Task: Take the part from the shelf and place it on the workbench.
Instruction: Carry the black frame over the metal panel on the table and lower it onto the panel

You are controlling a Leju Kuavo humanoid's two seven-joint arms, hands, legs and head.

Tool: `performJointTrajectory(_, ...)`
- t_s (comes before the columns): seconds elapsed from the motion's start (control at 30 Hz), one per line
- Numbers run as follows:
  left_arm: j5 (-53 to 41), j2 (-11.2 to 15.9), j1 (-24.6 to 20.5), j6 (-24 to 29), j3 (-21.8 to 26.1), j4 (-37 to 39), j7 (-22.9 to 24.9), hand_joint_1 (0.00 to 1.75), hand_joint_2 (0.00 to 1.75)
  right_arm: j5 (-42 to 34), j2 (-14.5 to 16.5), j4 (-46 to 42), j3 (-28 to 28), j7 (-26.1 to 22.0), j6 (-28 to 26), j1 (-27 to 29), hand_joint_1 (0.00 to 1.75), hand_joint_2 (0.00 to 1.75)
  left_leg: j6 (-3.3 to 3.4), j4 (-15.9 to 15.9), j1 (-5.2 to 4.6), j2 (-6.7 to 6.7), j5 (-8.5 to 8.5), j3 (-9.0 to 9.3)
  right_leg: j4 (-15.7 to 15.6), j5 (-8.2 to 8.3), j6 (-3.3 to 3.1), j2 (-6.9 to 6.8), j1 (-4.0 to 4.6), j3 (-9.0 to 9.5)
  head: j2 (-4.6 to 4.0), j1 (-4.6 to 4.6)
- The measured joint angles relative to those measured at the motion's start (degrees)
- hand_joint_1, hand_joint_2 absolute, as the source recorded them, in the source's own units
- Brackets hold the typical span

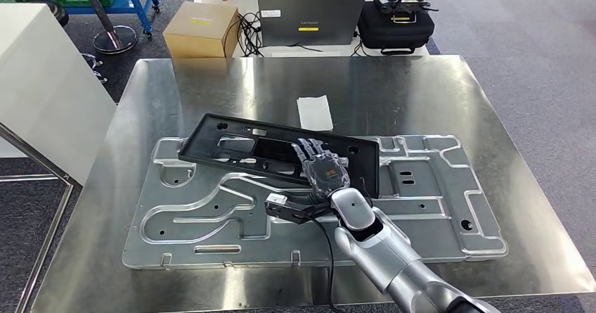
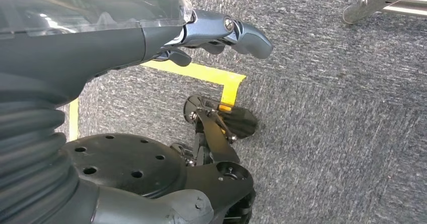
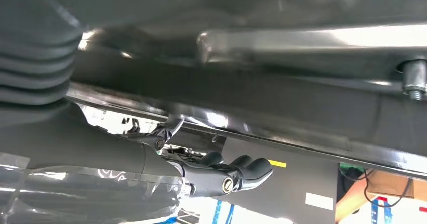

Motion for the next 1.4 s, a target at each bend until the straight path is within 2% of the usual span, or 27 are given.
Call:
performJointTrajectory(0.57, -0.3, 0.0, 0.0, -0.1, 0.0, 0.0, -0.6, 0.0, 1.75, 0.8, -1.6, -3.0, -1.0, -1.1, -1.3, 0.3, 0.0, 0.0, 0.0, 0.0, 0.0, 0.0, 0.0, -0.02, 0.0, 0.0, 0.0, 0.0, 0.0, -0.02, 0.0, -0.01)
performJointTrajectory(0.73, -0.1, 0.0, 0.0, -0.1, 0.1, 0.0, -0.7, 0.0, 1.75, 1.0, -2.4, -7.1, -1.0, -1.9, -2.1, 0.0, 0.0, 0.0, 0.0, 0.0, 0.0, 0.0, 0.0, -0.05, 0.0, 0.0, 0.0, 0.0, 0.0, -0.03, 0.0, 0.0)
performJointTrajectory(1.03, -0.8, 0.0, 0.0, 0.2, 0.6, 0.0, -1.1, 0.0, 1.75, -0.4, -4.9, -19.4, -1.0, -5.2, 0.2, -7.9, 0.0, 0.0, 0.0, 0.0, -0.01, -0.03, 0.0, -0.09, 0.0, 0.01, 0.0, -0.02, 0.0, -0.03, 0.0, 0.01)
performJointTrajectory(1.27, -1.8, 0.0, -0.1, 0.6, 0.6, 0.0, -1.0, 0.0, 1.75, -3.2, -3.5, -20.5, 0.6, -5.4, 0.6, -12.8, 0.0, 0.0, 0.0, 0.0, 0.0, -0.1, 0.0, -0.1, 0.0, 0.0, 0.0, -0.11, 0.01, -0.03, 0.0, -0.01)
performJointTrajectory(1.4, -2.1, 0.0, -0.1, 0.8, 0.8, 0.0, -1.1, 0.0, 1.75, -6.5, -2.1, -20.5, 1.5, -7.3, -0.6, -13.9, 0.0, 0.0, 0.0, 0.0, 0.0, -0.11, 0.0, -0.11, 0.0, 0.0, 0.0, -0.12, 0.01, -0.03, -0.01, 0.01)
